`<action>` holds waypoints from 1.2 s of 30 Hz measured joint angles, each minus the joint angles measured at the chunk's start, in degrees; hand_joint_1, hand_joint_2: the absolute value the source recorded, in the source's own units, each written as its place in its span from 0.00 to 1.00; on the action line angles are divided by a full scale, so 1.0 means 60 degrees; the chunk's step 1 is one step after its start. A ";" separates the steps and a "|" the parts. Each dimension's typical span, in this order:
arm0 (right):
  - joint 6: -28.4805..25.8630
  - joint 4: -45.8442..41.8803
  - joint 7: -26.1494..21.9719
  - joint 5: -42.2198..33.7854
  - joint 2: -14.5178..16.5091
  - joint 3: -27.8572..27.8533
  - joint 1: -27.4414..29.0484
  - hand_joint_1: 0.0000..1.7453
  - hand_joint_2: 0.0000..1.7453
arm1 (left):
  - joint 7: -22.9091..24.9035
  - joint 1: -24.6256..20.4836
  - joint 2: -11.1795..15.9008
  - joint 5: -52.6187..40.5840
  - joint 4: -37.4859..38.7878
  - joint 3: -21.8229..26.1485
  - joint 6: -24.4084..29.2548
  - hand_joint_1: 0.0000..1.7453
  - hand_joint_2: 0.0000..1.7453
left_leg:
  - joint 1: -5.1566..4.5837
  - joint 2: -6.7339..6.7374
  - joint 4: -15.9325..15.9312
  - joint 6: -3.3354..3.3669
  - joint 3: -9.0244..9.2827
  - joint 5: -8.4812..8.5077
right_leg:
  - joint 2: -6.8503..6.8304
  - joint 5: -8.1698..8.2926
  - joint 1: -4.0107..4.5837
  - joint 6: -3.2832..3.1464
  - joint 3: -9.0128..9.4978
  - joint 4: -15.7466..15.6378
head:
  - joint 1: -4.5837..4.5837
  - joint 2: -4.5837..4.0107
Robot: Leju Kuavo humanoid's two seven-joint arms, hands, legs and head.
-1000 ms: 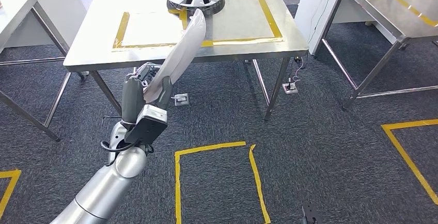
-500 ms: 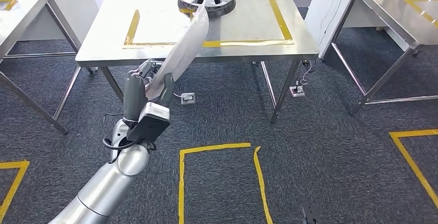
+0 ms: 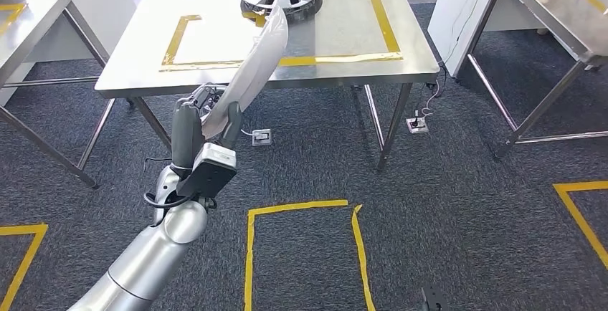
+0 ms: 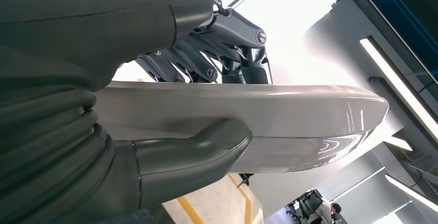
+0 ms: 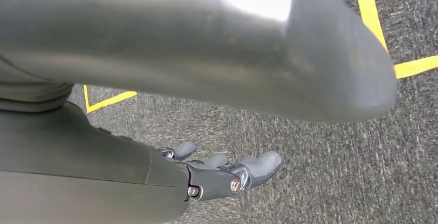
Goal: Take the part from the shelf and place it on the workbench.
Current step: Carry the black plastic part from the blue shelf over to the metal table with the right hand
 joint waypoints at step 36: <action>0.0016 0.0001 -0.0160 0.0129 0.0078 -0.0077 0.0018 0.00 0.00 | -0.0076 -0.0046 0.0043 -0.0176 0.0064 0.0003 0.0098 1.00 1.00 | -0.0248 0.0015 -0.2572 0.0359 0.1013 0.1450 | 0.0029 -0.0345 0.0029 0.0131 0.0403 -0.0034 | -0.0069 0.0000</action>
